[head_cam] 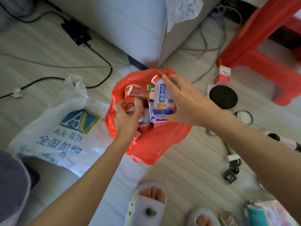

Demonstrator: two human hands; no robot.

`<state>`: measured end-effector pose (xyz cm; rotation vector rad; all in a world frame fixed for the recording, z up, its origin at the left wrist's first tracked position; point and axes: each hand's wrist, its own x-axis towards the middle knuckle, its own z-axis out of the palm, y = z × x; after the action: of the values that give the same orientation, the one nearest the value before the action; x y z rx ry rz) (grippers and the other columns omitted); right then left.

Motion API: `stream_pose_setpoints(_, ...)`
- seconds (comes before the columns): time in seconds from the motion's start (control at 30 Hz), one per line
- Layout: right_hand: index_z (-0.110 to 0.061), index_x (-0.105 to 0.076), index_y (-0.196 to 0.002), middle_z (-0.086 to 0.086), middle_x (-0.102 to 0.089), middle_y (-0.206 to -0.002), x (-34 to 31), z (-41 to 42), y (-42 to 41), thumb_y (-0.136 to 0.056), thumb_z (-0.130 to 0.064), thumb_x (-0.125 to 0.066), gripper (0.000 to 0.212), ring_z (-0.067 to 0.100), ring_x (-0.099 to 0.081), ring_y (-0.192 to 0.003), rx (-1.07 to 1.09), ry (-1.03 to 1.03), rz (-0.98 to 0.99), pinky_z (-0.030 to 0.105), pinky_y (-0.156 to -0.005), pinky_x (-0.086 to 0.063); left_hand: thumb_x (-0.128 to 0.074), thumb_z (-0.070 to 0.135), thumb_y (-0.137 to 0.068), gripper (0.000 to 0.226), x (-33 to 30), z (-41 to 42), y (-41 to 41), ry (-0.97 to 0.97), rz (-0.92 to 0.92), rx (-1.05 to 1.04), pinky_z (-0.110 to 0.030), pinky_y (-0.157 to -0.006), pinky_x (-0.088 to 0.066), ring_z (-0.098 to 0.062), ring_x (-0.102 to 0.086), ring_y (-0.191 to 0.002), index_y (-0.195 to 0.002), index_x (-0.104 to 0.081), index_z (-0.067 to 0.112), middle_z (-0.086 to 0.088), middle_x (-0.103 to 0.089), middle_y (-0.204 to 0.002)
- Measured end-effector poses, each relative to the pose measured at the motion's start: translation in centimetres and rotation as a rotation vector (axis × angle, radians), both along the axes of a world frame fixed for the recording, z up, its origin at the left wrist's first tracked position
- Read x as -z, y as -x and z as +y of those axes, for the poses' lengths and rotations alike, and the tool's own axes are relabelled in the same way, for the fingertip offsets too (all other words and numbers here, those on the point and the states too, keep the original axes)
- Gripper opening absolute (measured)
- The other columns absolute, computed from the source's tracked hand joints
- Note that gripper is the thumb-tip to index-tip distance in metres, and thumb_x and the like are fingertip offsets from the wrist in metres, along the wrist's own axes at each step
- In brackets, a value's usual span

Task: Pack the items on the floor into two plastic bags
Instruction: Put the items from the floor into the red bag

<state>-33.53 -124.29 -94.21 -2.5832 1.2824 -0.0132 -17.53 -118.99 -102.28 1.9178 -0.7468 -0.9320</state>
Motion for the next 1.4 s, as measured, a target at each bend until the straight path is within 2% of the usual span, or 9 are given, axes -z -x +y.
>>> stream_pose_setpoints(0.17, 0.000, -0.020, -0.145, 0.019, -0.032, -0.142, 0.6, -0.2, 0.2, -0.074, -0.045, -0.063, 0.094, 0.033, -0.032, -0.132, 0.005, 0.022, 0.014, 0.041, -0.105, -0.037, -0.055, 0.040, -0.089, 0.052, 1.0, -0.4, -0.3, 0.066, -0.271, 0.285, -0.031, -0.100, -0.036, -0.022, -0.048, -0.120, -0.135, -0.043, 0.020, -0.005, -0.053, -0.131)
stream_pose_setpoints(0.27, 0.002, -0.025, -0.143, 0.021, -0.037, -0.139, 1.0, 0.3, 0.2, -0.067, -0.054, -0.046, 0.096, 0.036, -0.036, -0.130, 0.000, 0.010, 0.020, 0.042, -0.103, -0.038, -0.048, 0.033, -0.089, 0.044, 1.5, 0.6, -1.7, 0.132, -0.504, 0.372, -0.029, -0.101, -0.029, -0.028, -0.045, -0.120, -0.128, -0.052, 0.013, -0.008, -0.056, -0.128)
stream_pose_setpoints(0.33, 0.000, -0.023, -0.144, 0.019, -0.034, -0.143, 1.1, 0.6, -0.2, -0.068, -0.050, -0.057, 0.096, 0.034, -0.033, -0.133, -0.019, 0.003, 0.044, 0.043, -0.104, -0.039, -0.045, 0.032, -0.084, 0.040, 1.5, 0.8, -2.8, 0.113, -0.582, 0.252, -0.024, -0.098, -0.023, -0.031, -0.042, -0.118, -0.116, -0.061, 0.014, -0.010, -0.054, -0.127)
stream_pose_setpoints(0.47, -0.004, -0.022, -0.145, 0.016, -0.031, -0.146, 1.1, 0.6, -1.1, -0.068, -0.037, -0.070, 0.097, 0.031, -0.028, -0.137, -0.050, 0.022, 0.066, 0.047, -0.101, -0.041, -0.062, 0.026, -0.080, 0.055, 1.0, 0.2, -4.3, -0.141, -0.466, 0.073, -0.039, -0.097, -0.030, -0.033, -0.036, -0.121, -0.130, -0.042, 0.015, -0.015, -0.038, -0.134)
stream_pose_setpoints(0.57, -0.006, -0.020, -0.146, 0.014, -0.028, -0.148, 1.1, 0.4, -1.5, -0.071, -0.037, -0.069, 0.095, 0.029, -0.024, -0.138, -0.027, 0.021, 0.066, 0.044, -0.104, -0.037, -0.061, 0.015, -0.081, 0.048, 0.5, -0.5, -5.5, -0.221, -0.292, 0.070, -0.031, -0.085, -0.040, -0.032, -0.053, -0.111, -0.127, -0.047, 0.011, -0.017, -0.060, -0.114)
stream_pose_setpoints(0.8, -0.004, -0.032, -0.141, 0.018, -0.037, -0.140, 1.8, -0.1, -3.2, -0.065, -0.040, -0.075, 0.094, 0.034, -0.035, -0.130, -0.089, 0.059, -0.008, 0.041, -0.101, -0.040, -0.052, 0.012, -0.084, 0.022, -4.3, -0.6, -8.6, 0.013, -0.464, -0.045, -0.033, -0.089, -0.047, -0.027, -0.062, -0.087, -0.099, -0.067, 0.008, -0.011, -0.068, -0.091)
stream_pose_setpoints(0.97, -0.008, -0.028, -0.140, 0.018, -0.027, -0.143, 3.9, 0.3, -7.1, -0.071, -0.043, -0.070, 0.088, 0.032, -0.027, -0.132, -0.148, -0.036, -0.052, 0.042, -0.106, -0.034, -0.054, 0.010, -0.085, 0.018, -6.1, 0.0, -8.6, 0.039, -0.549, -0.011, -0.010, -0.067, -0.030, -0.013, -0.051, -0.077, -0.097, -0.068, 0.009, 0.002, -0.058, -0.081)
stream_pose_setpoints(1.17, -0.009, -0.029, -0.138, 0.019, -0.025, -0.142, 6.8, 1.2, -10.5, -0.083, -0.044, -0.061, 0.072, 0.030, -0.018, -0.137, 0.023, -0.163, -0.142, 0.039, -0.104, -0.034, -0.058, 0.007, -0.083, 0.012, -6.5, 1.2, -8.9, 0.010, -0.477, 0.022, -0.001, -0.051, -0.035, 0.004, -0.057, -0.053, -0.089, -0.068, 0.013, 0.004, -0.059, -0.071)
stream_pose_setpoints(1.4, -0.007, -0.031, -0.140, 0.016, -0.022, -0.152, 9.6, 1.1, -10.6, -0.095, -0.017, -0.036, 0.046, 0.029, -0.007, -0.144, -0.036, -0.009, 0.123, 0.041, -0.117, -0.001, -0.057, 0.006, -0.083, 0.014, -6.4, 1.1, -9.1, 0.014, -0.393, 0.027, -0.004, -0.044, -0.041, 0.004, -0.056, -0.040, -0.085, -0.064, 0.017, 0.006, -0.060, -0.062)
